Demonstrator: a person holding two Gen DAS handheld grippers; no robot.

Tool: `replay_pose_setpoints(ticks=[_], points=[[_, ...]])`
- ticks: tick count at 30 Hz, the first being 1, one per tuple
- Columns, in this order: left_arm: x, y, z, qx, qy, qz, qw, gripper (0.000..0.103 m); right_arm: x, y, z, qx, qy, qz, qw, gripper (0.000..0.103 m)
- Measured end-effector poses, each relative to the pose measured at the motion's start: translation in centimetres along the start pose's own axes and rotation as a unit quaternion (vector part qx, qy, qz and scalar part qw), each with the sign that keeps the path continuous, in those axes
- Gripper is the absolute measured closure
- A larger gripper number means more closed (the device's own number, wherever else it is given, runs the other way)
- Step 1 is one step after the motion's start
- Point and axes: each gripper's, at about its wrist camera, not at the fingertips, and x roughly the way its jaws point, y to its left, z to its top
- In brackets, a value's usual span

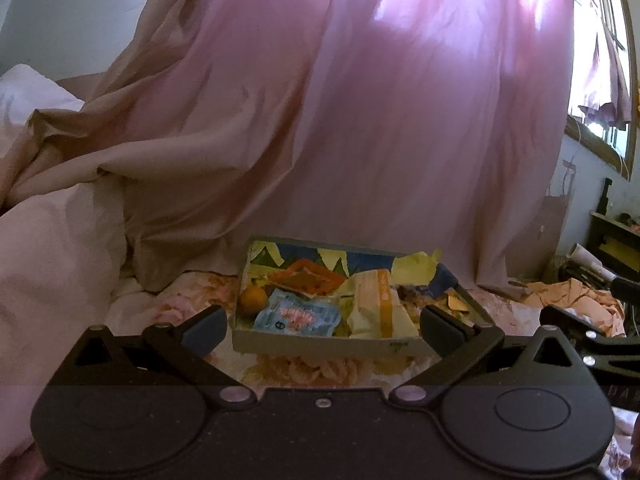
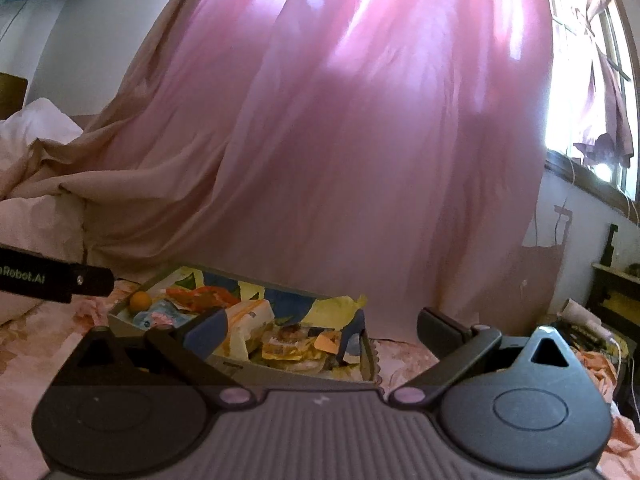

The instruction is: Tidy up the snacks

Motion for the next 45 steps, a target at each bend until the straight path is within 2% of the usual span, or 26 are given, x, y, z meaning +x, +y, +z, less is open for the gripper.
replay_pose_setpoints(ticks=[29,45], points=[[-3.3,2.0,-2.9,-0.013,-0.021,0.015,0.9996,0.001,-3.4,1.2,-2.7,0.053,-0.021,-0.002,0.998,0.0],[-4.3,2.9,-4.8,0.0,-0.025,0.021,0.9995,0.001,-4.2,1.8,-4.3,0.078,-0.011,-0.001,0.997,0.0]])
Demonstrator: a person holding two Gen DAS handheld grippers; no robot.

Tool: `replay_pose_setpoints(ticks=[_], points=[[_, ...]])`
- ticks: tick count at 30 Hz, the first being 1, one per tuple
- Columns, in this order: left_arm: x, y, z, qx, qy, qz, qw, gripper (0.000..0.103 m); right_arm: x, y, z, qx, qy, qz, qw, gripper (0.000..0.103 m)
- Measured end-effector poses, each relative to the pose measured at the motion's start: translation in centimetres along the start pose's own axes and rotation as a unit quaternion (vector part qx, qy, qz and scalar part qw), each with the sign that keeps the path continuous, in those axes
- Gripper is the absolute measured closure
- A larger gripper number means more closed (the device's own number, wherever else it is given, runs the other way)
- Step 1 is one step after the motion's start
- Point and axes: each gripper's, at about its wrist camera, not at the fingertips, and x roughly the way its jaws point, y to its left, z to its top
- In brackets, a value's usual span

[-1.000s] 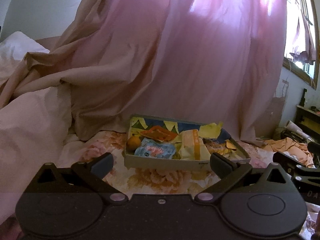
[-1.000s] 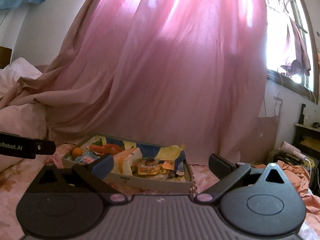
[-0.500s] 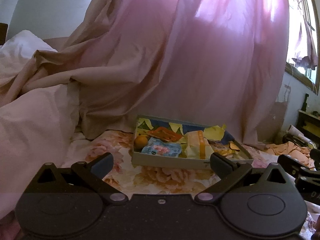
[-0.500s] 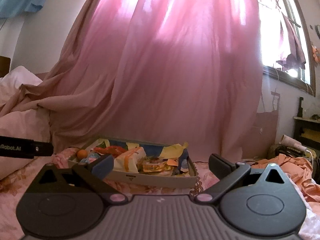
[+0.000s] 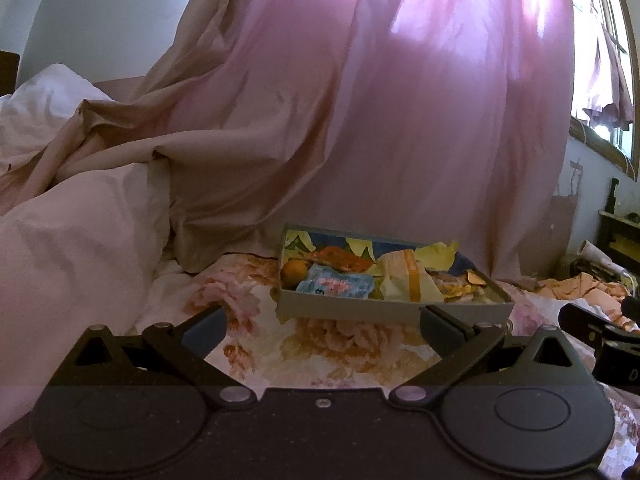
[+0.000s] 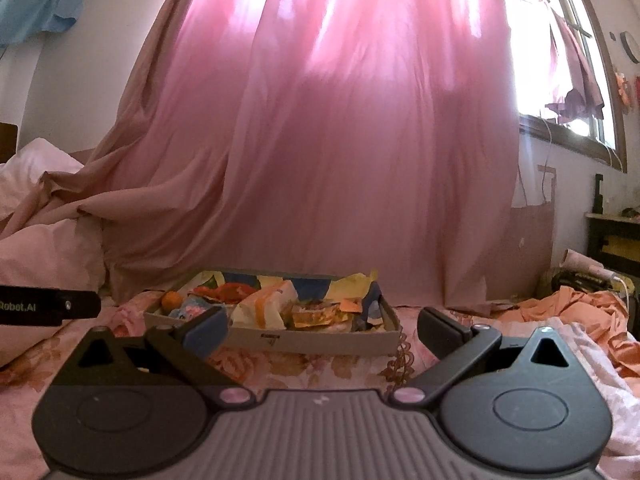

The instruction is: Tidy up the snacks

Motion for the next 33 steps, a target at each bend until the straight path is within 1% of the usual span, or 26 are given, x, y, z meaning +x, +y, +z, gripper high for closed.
replay_pose_setpoints(ticks=[9,14,21,29,33], points=[[-0.4,0.1,-0.6,0.007,-0.006,0.001,1.0,0.001,-0.4,0.1,-0.6,0.009,-0.002,-0.001,1.0,0.0],[-0.4,0.2,-0.9,0.013,-0.002,0.003,0.9999,0.001,-0.6,0.1,-1.2,0.015,0.0,-0.001,1.0,0.0],[0.2,0.4,-1.9,0.029,0.008,0.003,0.9995,0.001,-0.5,-0.1,-2.1,0.023,0.001,0.0,1.0,0.0],[1.2,1.1,-3.3,0.023,0.035,0.002,0.9991,0.001,0.2,0.3,-3.7,0.02,0.026,0.002,0.999,0.0],[1.5,1.2,-3.9,0.023,0.04,0.003,0.9989,0.001,0.5,0.7,-4.1,0.019,0.032,0.005,0.999,0.0]])
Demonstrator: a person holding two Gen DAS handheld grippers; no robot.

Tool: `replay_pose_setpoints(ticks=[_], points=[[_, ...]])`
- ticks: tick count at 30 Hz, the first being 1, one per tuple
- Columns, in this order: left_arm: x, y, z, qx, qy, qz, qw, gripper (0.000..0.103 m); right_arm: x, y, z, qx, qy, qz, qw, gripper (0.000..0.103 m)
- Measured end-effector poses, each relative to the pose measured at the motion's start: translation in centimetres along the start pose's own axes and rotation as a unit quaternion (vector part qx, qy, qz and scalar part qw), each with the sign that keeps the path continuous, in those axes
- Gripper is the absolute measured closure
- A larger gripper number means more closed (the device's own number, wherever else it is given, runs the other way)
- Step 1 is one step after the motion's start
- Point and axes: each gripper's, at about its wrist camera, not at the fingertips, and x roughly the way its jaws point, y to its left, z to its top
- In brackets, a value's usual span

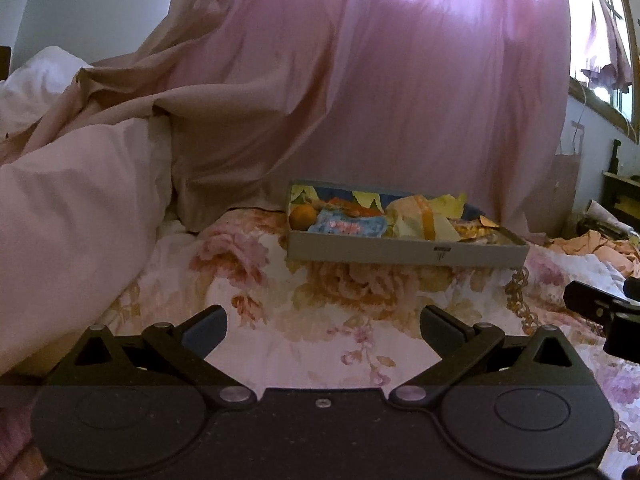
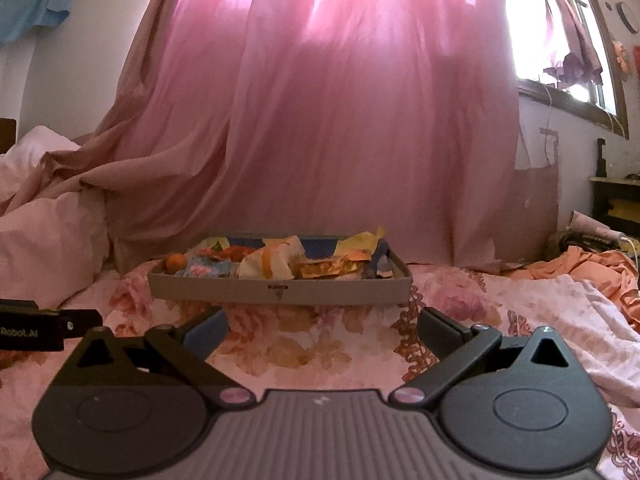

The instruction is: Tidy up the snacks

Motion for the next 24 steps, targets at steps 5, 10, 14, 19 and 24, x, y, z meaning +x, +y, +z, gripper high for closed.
replay_pose_setpoints(ticks=[5,10,14,19,24], points=[[0.2,0.0,-0.4,0.006,-0.005,0.002,1.0,0.001,0.3,0.2,-0.5,0.003,0.004,0.0,1.0,0.0],[0.3,0.0,-0.6,0.011,-0.006,0.003,0.9999,0.001,0.9,0.2,-1.2,0.004,0.014,0.002,1.0,0.0],[0.5,0.1,-1.0,0.015,-0.004,0.003,0.9999,0.001,1.4,0.3,-1.7,0.003,0.023,0.001,1.0,0.0],[1.0,-0.2,-1.6,0.03,0.001,0.002,0.9995,0.001,1.7,0.5,-2.1,0.001,0.029,0.003,1.0,0.0],[1.3,-0.5,-2.1,0.044,0.004,-0.003,0.999,0.001,1.7,0.6,-2.4,-0.001,0.028,0.005,1.0,0.0]])
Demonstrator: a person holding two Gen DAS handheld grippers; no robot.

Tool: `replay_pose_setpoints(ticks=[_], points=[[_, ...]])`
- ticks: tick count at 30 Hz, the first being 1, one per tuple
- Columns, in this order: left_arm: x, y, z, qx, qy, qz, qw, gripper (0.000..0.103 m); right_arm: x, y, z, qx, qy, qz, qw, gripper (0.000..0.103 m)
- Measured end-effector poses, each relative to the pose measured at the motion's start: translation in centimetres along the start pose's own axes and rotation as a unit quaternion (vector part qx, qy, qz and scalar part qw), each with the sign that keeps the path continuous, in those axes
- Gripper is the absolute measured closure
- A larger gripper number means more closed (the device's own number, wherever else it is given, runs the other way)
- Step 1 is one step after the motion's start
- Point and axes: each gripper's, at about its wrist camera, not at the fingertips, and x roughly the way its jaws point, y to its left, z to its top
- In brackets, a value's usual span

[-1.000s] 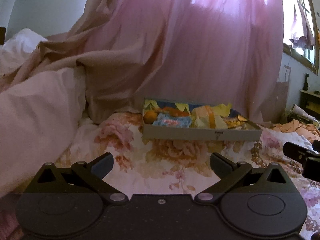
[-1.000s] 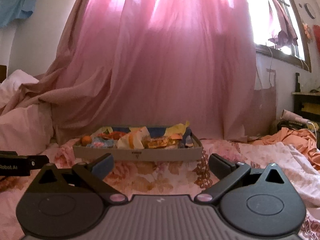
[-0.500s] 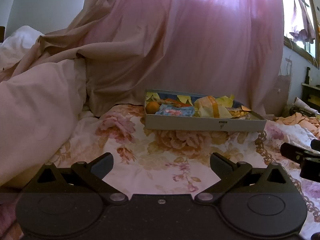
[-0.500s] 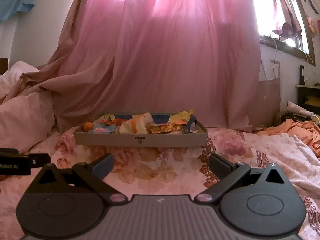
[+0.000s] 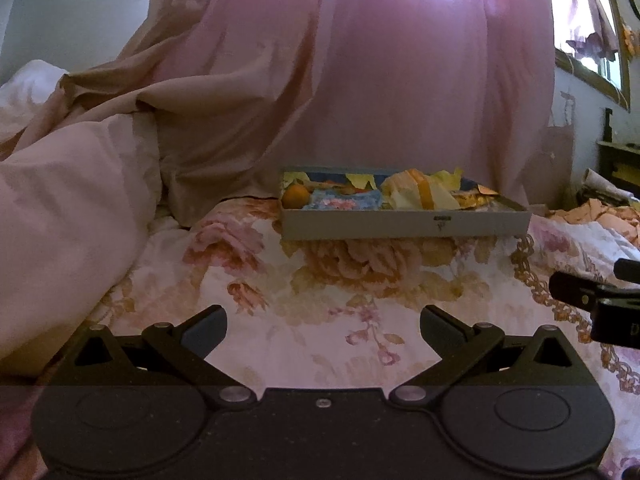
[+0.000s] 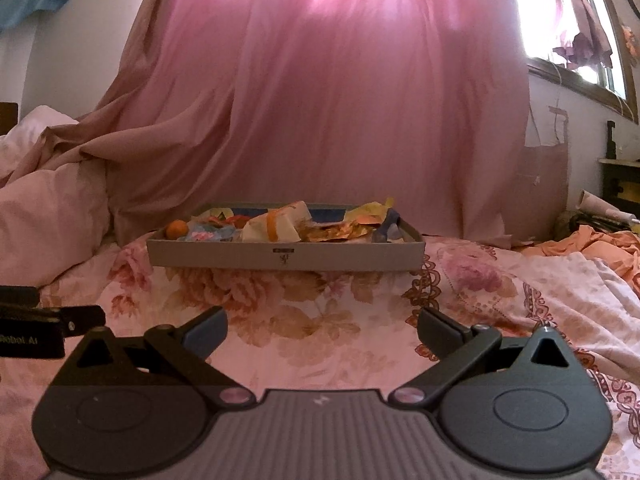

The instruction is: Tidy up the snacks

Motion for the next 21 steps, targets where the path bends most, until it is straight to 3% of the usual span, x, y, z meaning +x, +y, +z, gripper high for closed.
replay_pose_setpoints(ticks=[21], points=[[-0.11,-0.15,-0.15,0.006,0.003,-0.001,1.0,0.001,0.38,0.16,-0.35,-0.008,0.009,0.0,1.0,0.0]])
